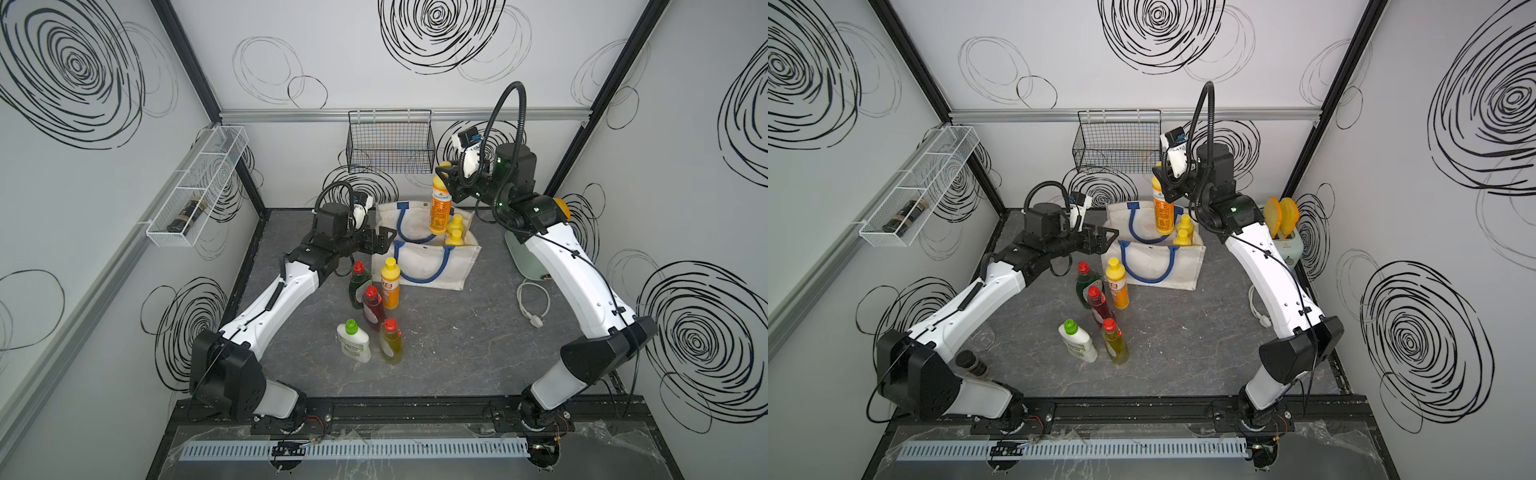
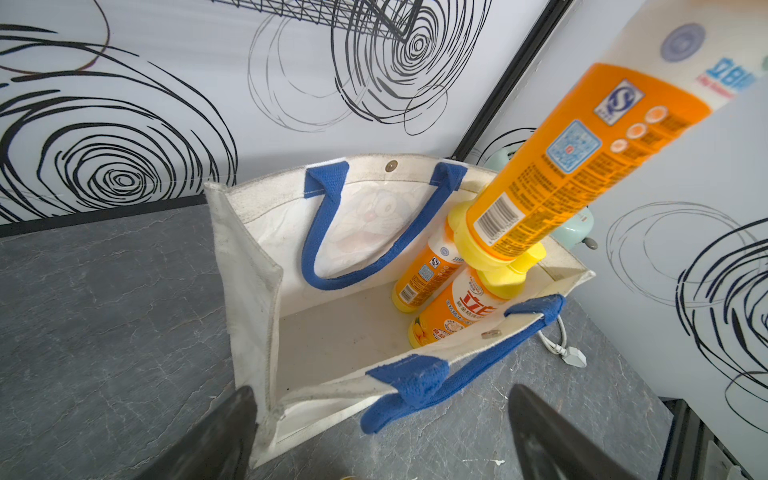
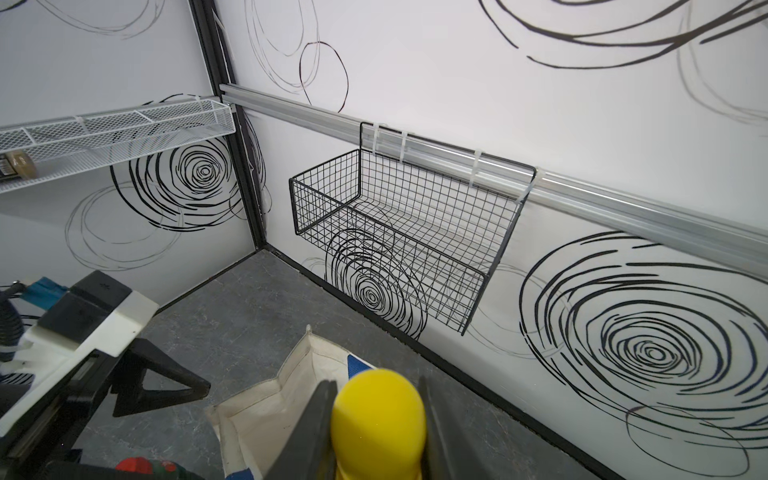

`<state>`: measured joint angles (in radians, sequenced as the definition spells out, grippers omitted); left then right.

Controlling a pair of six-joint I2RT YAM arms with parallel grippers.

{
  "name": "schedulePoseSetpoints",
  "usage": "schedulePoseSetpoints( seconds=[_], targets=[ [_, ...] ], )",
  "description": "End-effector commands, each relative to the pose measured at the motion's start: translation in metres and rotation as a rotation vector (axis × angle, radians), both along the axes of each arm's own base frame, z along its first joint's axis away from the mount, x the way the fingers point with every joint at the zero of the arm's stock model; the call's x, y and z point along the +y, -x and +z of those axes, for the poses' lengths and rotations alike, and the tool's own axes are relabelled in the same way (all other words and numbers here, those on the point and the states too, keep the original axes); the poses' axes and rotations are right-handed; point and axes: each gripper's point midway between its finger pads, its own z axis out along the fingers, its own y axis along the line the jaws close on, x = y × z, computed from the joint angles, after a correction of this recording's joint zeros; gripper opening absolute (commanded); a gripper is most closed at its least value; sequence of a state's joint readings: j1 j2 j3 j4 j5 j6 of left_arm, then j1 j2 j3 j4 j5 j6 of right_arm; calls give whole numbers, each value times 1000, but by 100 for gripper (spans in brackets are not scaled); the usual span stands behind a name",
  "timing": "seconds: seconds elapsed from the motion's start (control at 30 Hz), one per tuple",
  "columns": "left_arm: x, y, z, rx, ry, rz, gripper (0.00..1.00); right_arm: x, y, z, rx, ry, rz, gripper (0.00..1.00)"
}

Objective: Pack dish soap into the shopping bag
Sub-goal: Pick up the bottle of dish soap at the center of the board, then place the bottle of dish soap in the shopping bag.

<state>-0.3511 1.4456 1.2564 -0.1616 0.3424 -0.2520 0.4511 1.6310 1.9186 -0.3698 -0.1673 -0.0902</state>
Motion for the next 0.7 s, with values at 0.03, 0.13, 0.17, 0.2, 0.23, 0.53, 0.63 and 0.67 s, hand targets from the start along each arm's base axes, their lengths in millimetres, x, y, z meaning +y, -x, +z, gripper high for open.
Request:
schedulePoseSetpoints(
  seconds=[0.03,0.13,0.17,0.2,0.23,0.53,0.63,0.67],
  targets=[
    [2,2,18,-58,23,-5,96,-9,3,54,-190,-76,-22,0],
    [2,2,17,-56,20,-4,96,-10,-2,42,-183,-72,-27,0],
    [2,2,17,-57,20,-3,96,-10,-4,39,-182,-71,-28,0],
    [2,2,17,-55,20,-4,96,-9,-6,34,-178,-68,-29,0],
    [2,2,17,-55,20,-3,96,-10,-7,31,-179,-68,-31,0],
    [2,1,15,-52,18,-2,96,-16,-26,-8,-161,-53,-67,0],
    [2,1,14,-49,17,-3,96,-18,-31,-17,-157,-49,-72,0],
    [2,1,13,-48,17,-3,96,-19,-33,-21,-152,-46,-73,0]
  ],
)
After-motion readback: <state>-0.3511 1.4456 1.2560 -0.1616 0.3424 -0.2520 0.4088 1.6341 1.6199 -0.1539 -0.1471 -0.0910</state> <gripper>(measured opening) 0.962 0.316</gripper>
